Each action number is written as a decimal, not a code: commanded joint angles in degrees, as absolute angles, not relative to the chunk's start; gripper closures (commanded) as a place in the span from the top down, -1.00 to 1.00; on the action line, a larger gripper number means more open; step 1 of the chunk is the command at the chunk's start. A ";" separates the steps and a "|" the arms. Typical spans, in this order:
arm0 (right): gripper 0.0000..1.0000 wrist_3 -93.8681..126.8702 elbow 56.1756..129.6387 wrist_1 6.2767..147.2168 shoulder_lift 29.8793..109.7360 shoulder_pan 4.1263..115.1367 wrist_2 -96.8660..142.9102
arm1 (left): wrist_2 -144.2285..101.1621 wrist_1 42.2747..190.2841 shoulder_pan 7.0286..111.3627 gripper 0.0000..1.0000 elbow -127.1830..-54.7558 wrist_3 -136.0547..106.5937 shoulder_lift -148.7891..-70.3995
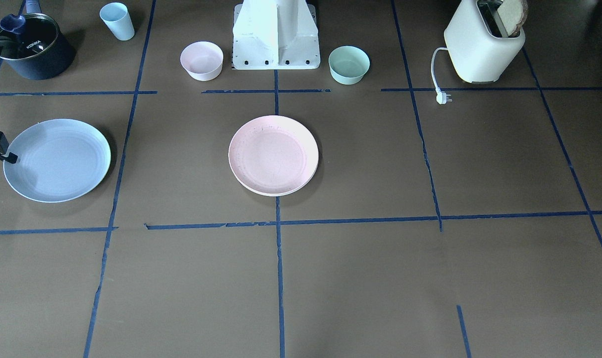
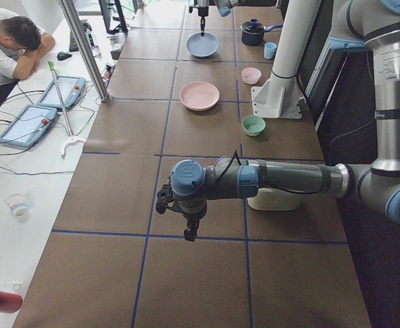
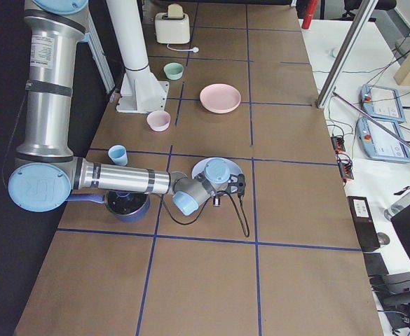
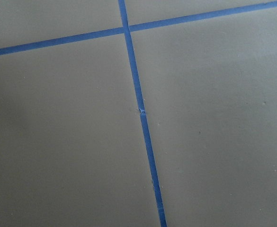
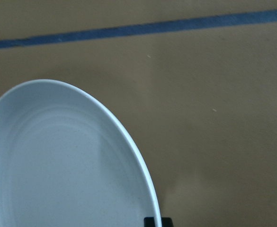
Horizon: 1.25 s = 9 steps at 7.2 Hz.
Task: Stack three plates with pink and blue
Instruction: 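Carry the light blue plate over the pink plate with the right gripper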
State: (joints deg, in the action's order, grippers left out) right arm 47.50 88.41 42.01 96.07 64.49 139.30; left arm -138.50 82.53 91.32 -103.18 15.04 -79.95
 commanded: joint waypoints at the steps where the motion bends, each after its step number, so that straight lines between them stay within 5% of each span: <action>1: -1.00 61.37 91.31 42.10 87.33 61.47 140.01 | -138.52 82.53 91.32 1.00 -103.18 14.94 -79.98; 5: -1.00 83.36 91.32 42.80 69.03 43.73 126.35 | -138.52 82.53 91.14 1.00 -103.18 12.93 -80.59; 8: -1.00 85.08 93.68 47.96 66.54 33.86 114.20 | -138.52 82.62 91.05 1.00 -103.18 12.13 -80.68; 9: -0.78 84.99 93.60 48.51 66.45 32.88 113.74 | -138.43 82.62 91.05 1.00 -103.10 11.87 -80.68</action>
State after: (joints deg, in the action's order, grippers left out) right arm 84.90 93.13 46.91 66.83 34.93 115.70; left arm -138.50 82.59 91.06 -103.17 12.20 -80.68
